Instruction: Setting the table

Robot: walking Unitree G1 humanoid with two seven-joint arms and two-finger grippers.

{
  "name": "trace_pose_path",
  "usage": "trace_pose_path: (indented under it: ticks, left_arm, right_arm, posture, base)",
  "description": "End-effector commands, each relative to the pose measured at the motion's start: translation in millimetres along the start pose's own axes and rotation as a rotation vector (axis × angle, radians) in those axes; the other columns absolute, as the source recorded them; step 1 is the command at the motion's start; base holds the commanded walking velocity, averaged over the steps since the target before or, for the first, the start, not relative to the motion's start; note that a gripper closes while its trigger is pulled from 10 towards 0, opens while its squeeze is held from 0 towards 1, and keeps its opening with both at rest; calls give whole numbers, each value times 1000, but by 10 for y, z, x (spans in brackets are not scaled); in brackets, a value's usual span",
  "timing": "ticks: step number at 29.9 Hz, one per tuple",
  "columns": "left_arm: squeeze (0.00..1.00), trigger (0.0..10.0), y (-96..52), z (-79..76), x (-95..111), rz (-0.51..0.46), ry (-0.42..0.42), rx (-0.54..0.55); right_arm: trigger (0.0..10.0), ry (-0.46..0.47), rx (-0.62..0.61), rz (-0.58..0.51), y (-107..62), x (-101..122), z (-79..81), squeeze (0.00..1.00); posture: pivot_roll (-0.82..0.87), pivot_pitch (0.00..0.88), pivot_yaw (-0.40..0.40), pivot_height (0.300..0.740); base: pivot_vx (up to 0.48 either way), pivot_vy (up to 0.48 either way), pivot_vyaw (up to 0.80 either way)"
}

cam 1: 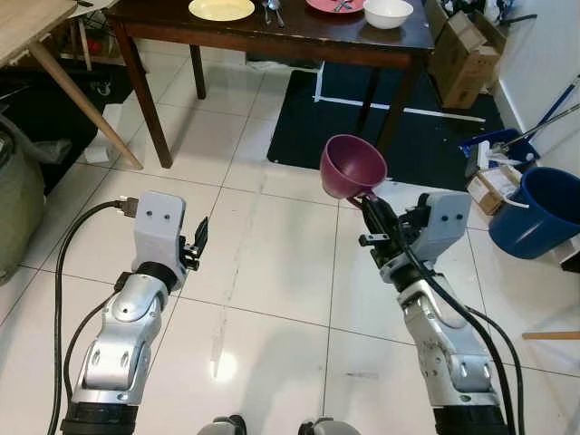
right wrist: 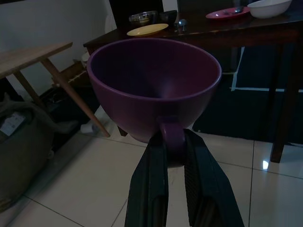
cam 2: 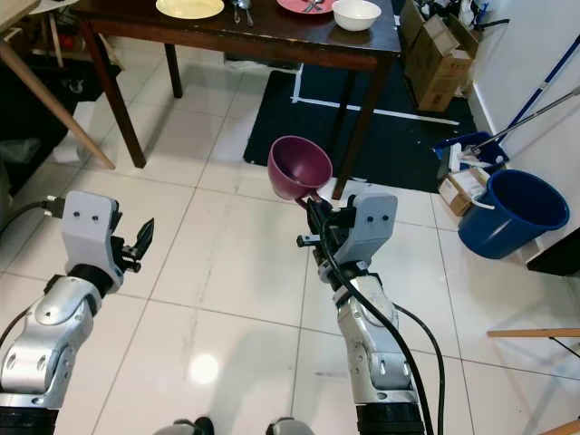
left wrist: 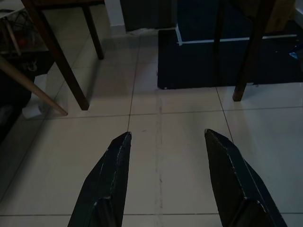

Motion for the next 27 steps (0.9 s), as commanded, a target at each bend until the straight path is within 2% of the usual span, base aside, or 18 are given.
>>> trace_pose_path:
  ticks: [1, 10, 16, 23, 27]
  left_arm:
    - [0, 10000, -18, -6, -116, 35, 3, 3]
    - [0, 10000, 11, -35, -79, 21, -4, -6]
    - [0, 10000, 13, -79, -24, 3, -59, -27]
    - [0, 10000, 37, -79, 12, -10, -20, -34]
    - [0, 10000, 49, -52, 41, -22, -38, -27]
  right_arm:
    - [10000, -4, 6, 2, -27, -1, 9, 0]
    - [10000, 4, -3, -5, -6, 20, -8, 0]
    - [10000, 9, -8, -8, 3, 23, -24, 0]
    - [10000, 13, -11, -10, 15, 26, -36, 0]
    - [10000, 23, -10, -16, 24, 33, -28, 0]
  posture:
    - [-117, 44, 27, 740]
    - [-121, 46, 32, 740]
    - [-119, 40, 33, 740]
    - [-113, 41, 33, 740]
    - [-110, 37, 31, 740]
  base:
    - [0, 0, 0]
    - [0, 0, 0]
    - [0, 0, 0]
    - [0, 0, 0]
    - [0, 0, 0]
Point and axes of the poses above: a point about 5 cm out from each wrist's last joint towards the gripper, its own y axis pointing out of the wrist towards the gripper, its own x axis along the axis of the wrist's last joint, z = x × y, the point moved 5 cm from there along y, pointing out of the wrist towards the gripper, and after that the axes turned 1 degree about y, right-handed, at the moved point
